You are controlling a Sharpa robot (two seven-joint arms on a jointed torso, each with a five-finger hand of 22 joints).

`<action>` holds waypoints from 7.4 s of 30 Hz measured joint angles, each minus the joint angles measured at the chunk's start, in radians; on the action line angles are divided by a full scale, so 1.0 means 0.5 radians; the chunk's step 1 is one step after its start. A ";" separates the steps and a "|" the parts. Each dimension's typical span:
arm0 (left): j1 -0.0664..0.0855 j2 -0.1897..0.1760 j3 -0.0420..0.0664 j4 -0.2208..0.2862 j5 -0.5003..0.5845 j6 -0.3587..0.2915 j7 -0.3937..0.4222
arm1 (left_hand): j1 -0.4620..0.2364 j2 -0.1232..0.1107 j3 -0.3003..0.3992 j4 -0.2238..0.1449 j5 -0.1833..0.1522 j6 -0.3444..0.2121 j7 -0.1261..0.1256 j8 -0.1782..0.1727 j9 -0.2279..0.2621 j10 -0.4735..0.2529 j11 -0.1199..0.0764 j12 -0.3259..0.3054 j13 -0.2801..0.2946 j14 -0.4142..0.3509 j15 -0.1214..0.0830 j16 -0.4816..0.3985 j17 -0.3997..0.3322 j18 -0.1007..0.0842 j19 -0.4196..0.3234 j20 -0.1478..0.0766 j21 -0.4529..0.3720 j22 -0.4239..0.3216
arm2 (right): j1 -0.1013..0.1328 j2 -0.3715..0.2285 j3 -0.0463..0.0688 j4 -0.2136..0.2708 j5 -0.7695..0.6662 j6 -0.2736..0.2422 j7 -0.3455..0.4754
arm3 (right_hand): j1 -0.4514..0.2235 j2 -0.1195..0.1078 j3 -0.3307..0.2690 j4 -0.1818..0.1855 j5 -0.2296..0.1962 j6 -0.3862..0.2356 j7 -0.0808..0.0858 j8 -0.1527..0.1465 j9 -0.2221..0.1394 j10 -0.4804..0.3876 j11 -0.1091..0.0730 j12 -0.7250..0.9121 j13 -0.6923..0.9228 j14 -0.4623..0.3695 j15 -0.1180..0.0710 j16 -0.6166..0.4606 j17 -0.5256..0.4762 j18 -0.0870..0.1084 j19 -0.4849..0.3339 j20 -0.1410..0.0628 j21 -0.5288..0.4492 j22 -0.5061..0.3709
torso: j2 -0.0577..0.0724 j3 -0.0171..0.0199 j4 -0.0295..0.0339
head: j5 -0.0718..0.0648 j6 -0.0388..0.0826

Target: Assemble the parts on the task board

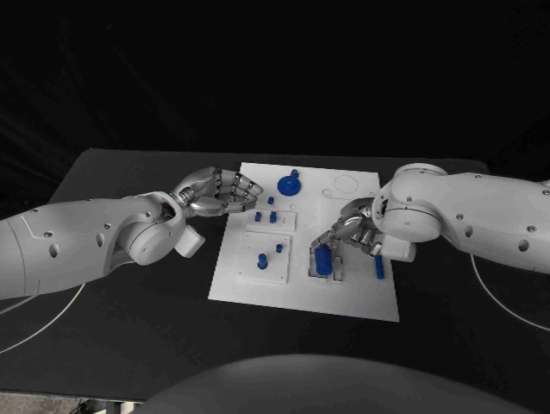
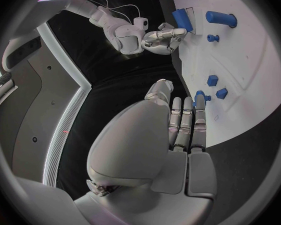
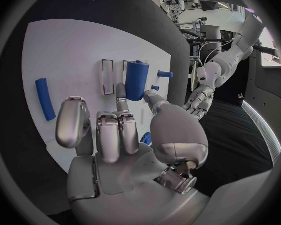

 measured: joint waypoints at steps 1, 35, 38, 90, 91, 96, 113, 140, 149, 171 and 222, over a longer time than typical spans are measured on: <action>0.000 0.000 0.000 0.000 0.000 0.001 -0.001 | 0.000 0.000 0.000 0.000 0.000 0.000 0.000 0.000 0.000 0.000 0.000 0.000 0.000 0.005 0.005 0.000 0.000 0.000 0.000 0.000 0.008 0.000 | 0.000 -0.001 0.000 0.001 0.000 -0.001 0.001 | 0.000 0.000 -0.001 0.001 -0.012 0.000 0.000 0.000 0.000 0.000 0.000 0.000 0.000 0.000 0.000 0.000 0.000 0.000 0.000 0.000 -0.005 0.000 | 0.000 -0.0002 0.000 | 0.000 0.000; 0.000 0.000 0.000 -0.002 0.000 0.023 -0.019 | 0.000 0.000 0.000 0.000 0.000 0.000 0.000 0.000 0.000 0.000 0.000 -0.007 -0.002 0.007 0.007 0.000 -0.002 0.000 0.000 0.000 0.008 0.002 | -0.010 -0.067 -0.002 0.046 -0.033 -0.046 0.005 | -0.138 -0.064 -0.241 0.135 -0.519 0.007 0.000 -0.019 0.024 0.001 -0.001 0.000 0.001 0.007 0.007 0.000 0.000 0.031 0.010 -0.001 -0.019 0.001 | 0.000 0.0013 0.002 | 0.021 0.000; 0.000 -0.003 0.000 0.000 0.000 0.024 -0.020 | 0.000 0.000 0.000 0.000 0.000 0.000 0.000 0.000 0.000 0.000 0.000 -0.007 -0.002 0.007 0.007 0.000 -0.002 0.000 0.000 0.000 0.008 0.002 | -0.007 -0.134 -0.001 0.100 -0.030 -0.086 0.018 | -0.168 -0.072 -0.281 0.174 -0.519 0.021 0.001 -0.019 0.031 0.001 -0.001 0.000 0.001 0.007 0.007 0.000 0.000 0.031 0.020 -0.005 -0.001 0.001 | 0.000 0.0013 0.003 | 0.029 0.000; 0.000 0.008 0.000 -0.008 -0.001 0.043 -0.034 | 0.008 0.008 -0.005 0.005 0.007 0.007 0.007 0.009 0.003 0.007 0.007 -0.007 -0.009 0.014 0.014 0.007 -0.006 0.000 0.007 0.007 0.008 0.013 | -0.058 -0.597 -0.030 0.314 -0.302 -0.288 0.019 | 0.185 0.021 -0.332 0.044 -0.329 -0.046 -0.040 0.183 0.392 -0.002 -0.020 0.000 0.000 0.007 -0.015 0.000 0.000 0.031 0.116 -0.043 0.175 0.000 | -0.004 -0.0027 -0.006 | -0.012 0.000; 0.000 0.008 0.000 -0.008 -0.001 0.043 -0.034 | 0.008 0.008 -0.005 0.005 0.007 0.007 0.007 0.009 0.003 0.007 0.007 -0.007 -0.009 0.014 0.014 0.007 -0.006 0.000 0.007 0.007 0.008 0.013 | -0.059 -0.591 -0.030 0.308 -0.304 -0.286 0.018 | 0.185 0.021 -0.333 0.043 -0.329 -0.046 -0.040 0.183 0.392 0.001 -0.023 0.000 0.000 0.007 -0.015 0.000 0.000 0.031 0.119 -0.040 0.175 0.000 | -0.004 -0.0027 -0.006 | -0.012 0.000; 0.000 0.006 0.000 -0.008 -0.002 0.047 -0.035 | 0.008 0.008 -0.005 0.006 0.007 0.007 0.007 0.009 0.003 0.007 0.007 -0.007 -0.009 0.014 0.014 0.007 -0.006 0.000 0.007 0.007 0.008 0.012 | -0.071 -0.571 -0.030 0.277 -0.321 -0.269 0.012 | 0.185 0.021 -0.343 0.033 -0.329 -0.070 -0.045 0.183 0.396 0.001 -0.023 0.000 0.000 0.007 -0.015 0.000 0.000 0.031 0.119 -0.040 0.182 0.000 | -0.005 -0.0027 -0.006 | -0.009 0.000; 0.000 0.003 0.000 -0.007 -0.004 0.059 -0.048 | 0.008 0.008 -0.005 0.006 0.007 0.015 0.015 0.009 0.003 0.015 0.014 -0.007 -0.010 0.021 0.021 0.007 -0.006 0.000 0.007 0.007 0.018 0.015 | -0.075 -0.528 -0.023 0.260 -0.464 -0.159 -0.007 | 0.257 0.045 -0.340 -0.014 -0.227 -0.147 -0.026 0.186 0.432 0.001 -0.023 0.000 0.000 0.007 -0.015 0.000 0.000 0.000 0.119 -0.039 0.183 0.000 | -0.005 -0.0027 -0.006 | -0.002 0.000; 0.000 0.001 0.000 -0.006 -0.014 0.090 -0.087 | 0.016 0.016 -0.005 0.005 0.015 0.022 0.022 0.019 0.007 0.040 0.025 -0.007 -0.018 0.029 0.029 0.016 -0.010 0.000 0.007 0.007 0.018 0.028 | -0.096 -0.468 -0.003 0.296 -0.739 -0.126 0.002 | 0.345 0.012 -0.105 -0.175 0.250 -0.197 -0.010 0.132 0.318 -0.007 0.035 0.000 0.000 0.003 0.018 0.000 0.000 0.000 0.114 -0.006 0.166 0.001 | -0.005 -0.0033 -0.006 | 0.003 0.000; 0.000 0.001 0.000 -0.004 -0.021 0.100 -0.098 | 0.016 0.016 -0.005 0.005 0.024 0.022 0.022 0.019 0.006 0.047 0.032 -0.007 -0.022 0.036 0.036 0.016 -0.013 0.000 0.007 0.007 0.026 0.034 | -0.119 -0.446 0.012 0.294 -0.829 -0.121 0.009 | 0.387 -0.022 -0.041 -0.230 0.269 -0.167 0.020 0.138 0.333 -0.007 0.035 0.000 0.000 0.004 0.018 0.000 0.000 0.000 0.108 0.000 0.158 0.001 | -0.005 -0.0027 -0.005 | 0.010 0.000; 0.000 -0.006 -0.001 0.001 -0.026 0.107 -0.114 | 0.016 0.016 -0.005 0.005 0.042 0.021 0.021 0.019 0.006 0.053 0.025 -0.007 -0.028 0.036 0.036 0.016 -0.018 0.000 0.007 0.007 0.026 0.039 | -0.123 -0.558 -0.006 0.353 -0.524 -0.320 0.061 | 0.422 -0.029 -0.053 -0.241 0.482 -0.067 0.003 0.003 0.274 0.001 0.013 0.000 0.000 0.003 0.018 0.000 0.000 0.000 0.115 -0.008 0.158 0.000 | -0.005 -0.0021 -0.007 | 0.031 0.000; 0.000 0.021 -0.001 -0.026 -0.029 0.164 -0.164 | 0.016 0.016 -0.005 0.005 0.042 0.029 0.029 0.019 0.006 0.053 0.025 -0.016 -0.034 0.036 0.036 0.016 -0.022 0.000 0.007 0.007 0.026 0.045 | -0.035 -0.335 -0.025 0.279 0.058 -0.319 0.022 | 0.357 -0.010 0.038 -0.304 0.437 -0.055 -0.002 0.012 0.131 -0.007 0.006 0.000 0.001 0.004 0.004 0.000 0.001 0.000 0.100 -0.022 0.088 0.001 | -0.006 -0.0035 -0.006 | 0.021 0.000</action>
